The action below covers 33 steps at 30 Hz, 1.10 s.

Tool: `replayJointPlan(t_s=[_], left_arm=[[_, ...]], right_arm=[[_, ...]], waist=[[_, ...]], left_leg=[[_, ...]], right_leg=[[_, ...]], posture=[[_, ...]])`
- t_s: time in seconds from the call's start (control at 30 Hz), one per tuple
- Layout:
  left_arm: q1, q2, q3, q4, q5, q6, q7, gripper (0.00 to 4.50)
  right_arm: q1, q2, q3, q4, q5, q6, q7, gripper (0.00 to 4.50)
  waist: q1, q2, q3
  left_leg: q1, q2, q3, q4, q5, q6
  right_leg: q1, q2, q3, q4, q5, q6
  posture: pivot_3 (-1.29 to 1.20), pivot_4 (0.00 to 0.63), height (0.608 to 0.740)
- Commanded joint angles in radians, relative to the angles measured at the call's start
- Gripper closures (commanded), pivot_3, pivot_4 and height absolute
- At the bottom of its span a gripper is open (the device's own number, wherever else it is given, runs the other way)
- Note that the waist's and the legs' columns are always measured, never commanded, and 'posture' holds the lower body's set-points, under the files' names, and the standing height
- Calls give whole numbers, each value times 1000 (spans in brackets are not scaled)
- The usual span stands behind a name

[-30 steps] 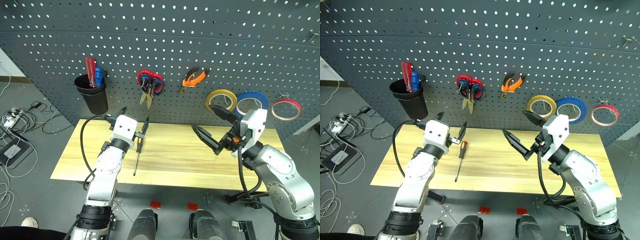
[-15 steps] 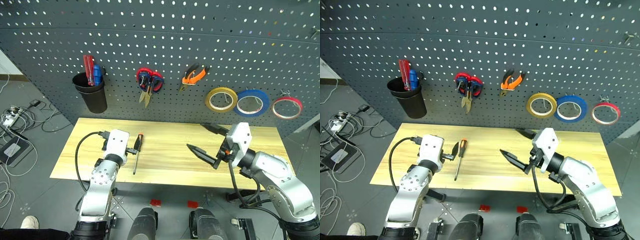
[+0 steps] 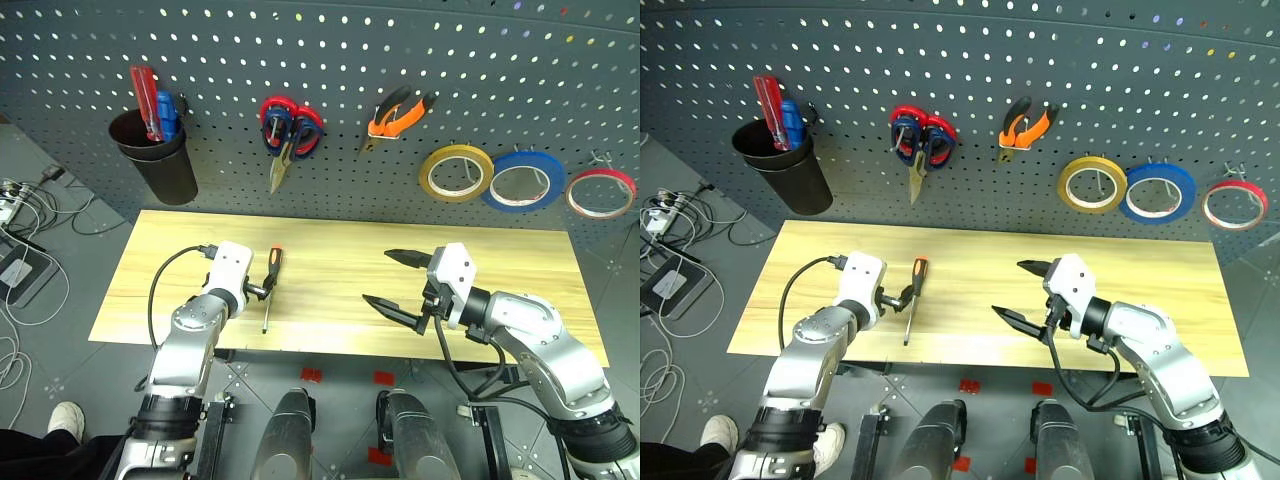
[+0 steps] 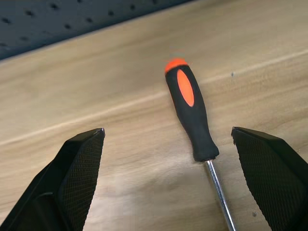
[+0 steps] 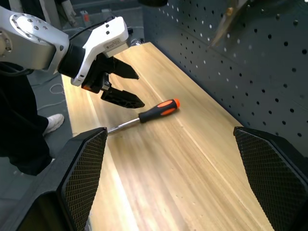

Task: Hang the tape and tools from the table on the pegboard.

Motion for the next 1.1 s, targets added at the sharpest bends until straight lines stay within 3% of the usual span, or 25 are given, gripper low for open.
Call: replayJointPlan(t_s=[0.03,0.33,0.47,0.77,1.1], left_arm=[[-42,-12,25,54,-22,19,17,37],[-133,-28,-17,202,-24,-10,1,37],[-150,-30,-26,227,-22,-27,4,917],[-153,-19,-22,230,-25,-37,5,3635],[-132,-3,-35,161,-23,-41,-12,3671]], right_arm=[[-15,4,-1,-11,1,11,7,0],[-39,22,5,11,-15,35,0,0],[-39,25,5,12,-22,39,-2,0],[-43,38,7,18,-31,30,-4,0],[-61,64,-1,66,-48,-11,5,0]], waist=[[-1,0,12],[-7,-1,60],[-7,-2,71],[-7,-1,75],[-7,-1,75]], left_leg=[[0,0,0,0,0,0],[-2,1,0,3,0,0],[-2,1,0,3,0,0],[-2,1,0,2,0,-1],[-2,1,0,1,2,-4]], right_leg=[[0,0,0,0,0,0],[-1,0,-1,1,0,0],[-2,0,0,2,0,0],[-2,0,0,1,0,0],[-3,0,0,1,0,0]], posture=[[76,446,740],[54,486,740],[58,492,740],[62,492,740],[70,419,740]])
